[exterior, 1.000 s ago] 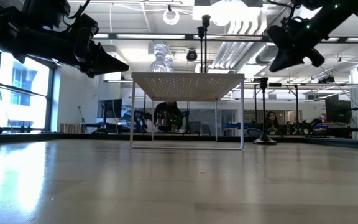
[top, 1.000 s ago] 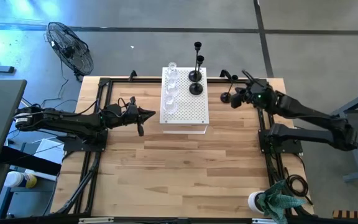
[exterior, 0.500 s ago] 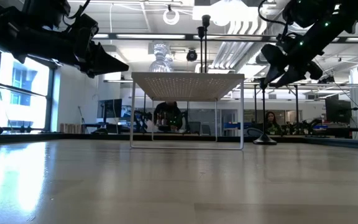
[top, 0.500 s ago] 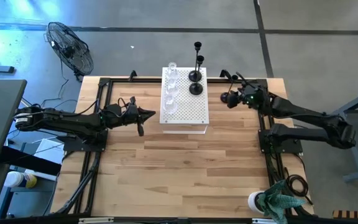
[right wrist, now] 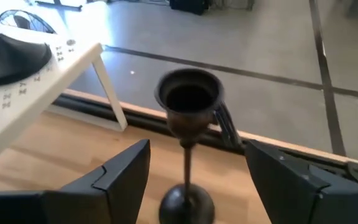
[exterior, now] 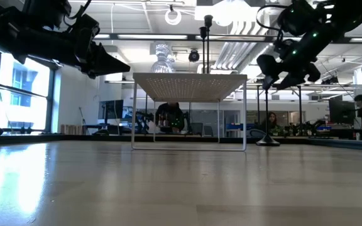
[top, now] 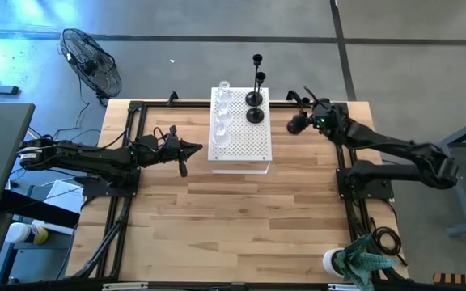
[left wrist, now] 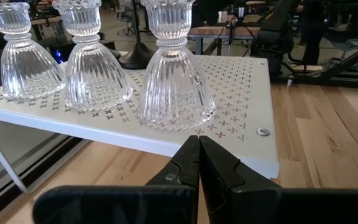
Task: Pick & Place candle stick holders
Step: Put the black candle holder on the shelf aligned with the other black candle holders
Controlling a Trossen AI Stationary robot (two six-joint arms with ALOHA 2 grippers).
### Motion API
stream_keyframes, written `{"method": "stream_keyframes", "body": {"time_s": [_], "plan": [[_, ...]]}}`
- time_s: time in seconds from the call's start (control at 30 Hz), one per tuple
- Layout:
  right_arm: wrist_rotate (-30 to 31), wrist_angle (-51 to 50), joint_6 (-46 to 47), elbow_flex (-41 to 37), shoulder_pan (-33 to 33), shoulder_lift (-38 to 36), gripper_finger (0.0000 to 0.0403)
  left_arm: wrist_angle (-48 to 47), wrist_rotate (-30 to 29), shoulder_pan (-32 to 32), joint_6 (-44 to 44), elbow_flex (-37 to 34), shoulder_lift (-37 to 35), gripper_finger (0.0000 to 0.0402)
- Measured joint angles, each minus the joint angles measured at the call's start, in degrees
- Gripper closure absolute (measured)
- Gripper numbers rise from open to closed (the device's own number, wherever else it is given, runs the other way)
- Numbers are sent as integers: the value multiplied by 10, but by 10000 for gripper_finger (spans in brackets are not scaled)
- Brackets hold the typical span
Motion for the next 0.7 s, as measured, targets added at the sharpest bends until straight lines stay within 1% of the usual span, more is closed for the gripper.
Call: {"method": "stream_keyframes", "body": {"time_s": [0.1,0.23,0.37,0.47,0.57,0.7], "plan": [[3,37,-5,0,-3,27,147,0,0,0,0,0,0,401],[25,71,-7,0,-13,59,148,-4,0,0,0,0,0,401],[23,120,-15,0,-27,80,148,-4,0,0,0,0,0,401],[19,152,-26,0,-31,88,148,-4,0,0,0,0,0,401],[18,161,-31,0,-31,89,151,-4,0,0,0,0,0,401],[18,161,-33,0,-31,89,175,-4,0,0,0,0,0,401]]}}
